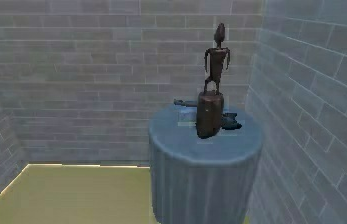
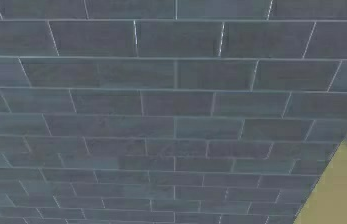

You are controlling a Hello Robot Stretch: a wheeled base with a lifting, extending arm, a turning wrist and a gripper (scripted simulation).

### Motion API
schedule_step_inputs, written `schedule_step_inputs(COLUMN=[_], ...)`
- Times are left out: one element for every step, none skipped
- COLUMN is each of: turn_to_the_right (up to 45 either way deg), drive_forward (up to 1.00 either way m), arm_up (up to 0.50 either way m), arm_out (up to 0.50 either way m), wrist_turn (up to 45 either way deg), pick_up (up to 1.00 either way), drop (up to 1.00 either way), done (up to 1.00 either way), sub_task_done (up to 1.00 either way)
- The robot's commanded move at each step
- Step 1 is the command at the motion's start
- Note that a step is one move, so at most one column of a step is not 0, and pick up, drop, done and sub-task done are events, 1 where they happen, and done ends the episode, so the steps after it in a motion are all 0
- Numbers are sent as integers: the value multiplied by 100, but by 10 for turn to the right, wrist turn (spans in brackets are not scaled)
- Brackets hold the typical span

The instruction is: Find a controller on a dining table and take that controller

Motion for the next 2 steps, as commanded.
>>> schedule_step_inputs(turn_to_the_right=[180, 0], drive_forward=[0, 5], arm_up=[0, 0], arm_out=[0, 0], wrist_turn=[0, 0], pick_up=[0, 0], drop=[0, 0], done=[0, 0], sub_task_done=[0, 0])
